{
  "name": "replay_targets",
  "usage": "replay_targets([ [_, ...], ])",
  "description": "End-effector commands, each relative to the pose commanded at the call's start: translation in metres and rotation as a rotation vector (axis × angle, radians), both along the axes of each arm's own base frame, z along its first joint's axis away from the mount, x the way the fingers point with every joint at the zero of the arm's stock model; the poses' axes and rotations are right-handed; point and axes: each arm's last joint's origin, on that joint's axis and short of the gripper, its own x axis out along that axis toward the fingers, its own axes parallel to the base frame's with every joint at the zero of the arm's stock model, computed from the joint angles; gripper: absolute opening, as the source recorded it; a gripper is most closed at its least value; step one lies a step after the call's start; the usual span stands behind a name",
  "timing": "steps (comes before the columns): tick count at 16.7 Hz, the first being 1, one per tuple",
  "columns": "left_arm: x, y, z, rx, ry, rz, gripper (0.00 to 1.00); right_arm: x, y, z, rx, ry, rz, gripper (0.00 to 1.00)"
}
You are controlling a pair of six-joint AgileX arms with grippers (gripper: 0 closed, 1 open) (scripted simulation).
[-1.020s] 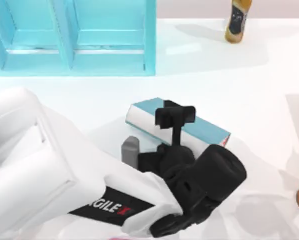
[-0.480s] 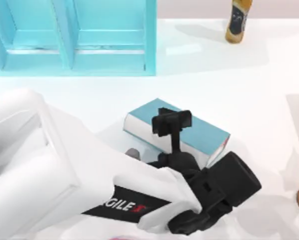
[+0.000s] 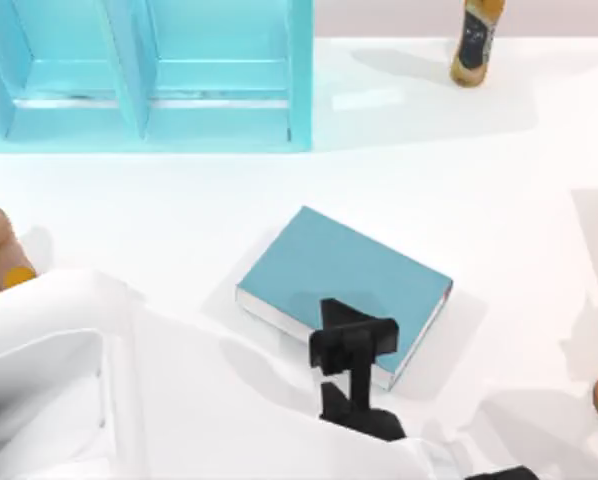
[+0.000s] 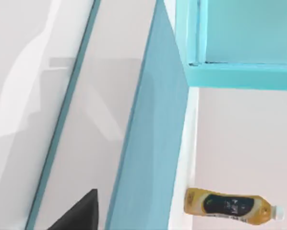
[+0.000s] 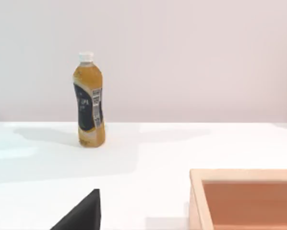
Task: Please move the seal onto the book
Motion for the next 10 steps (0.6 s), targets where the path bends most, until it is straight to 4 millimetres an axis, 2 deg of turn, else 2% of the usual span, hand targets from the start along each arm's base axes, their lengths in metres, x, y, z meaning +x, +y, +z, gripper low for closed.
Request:
replay_targets([
  [3,-0.034,0.006,0.005,0.007,-0.02,-0.055,1.0,0.0,0.0,0.0,0.0,0.0,0.0,1.0],
  [5,-0.049,0.009,0.007,0.008,-0.029,-0.086,1.0,0.0,0.0,0.0,0.0,0.0,0.0,1.0],
  [10,-0.055,0.01,0.008,0.009,-0.032,-0.097,1.0,0.0,0.0,0.0,0.0,0.0,0.0,1.0],
])
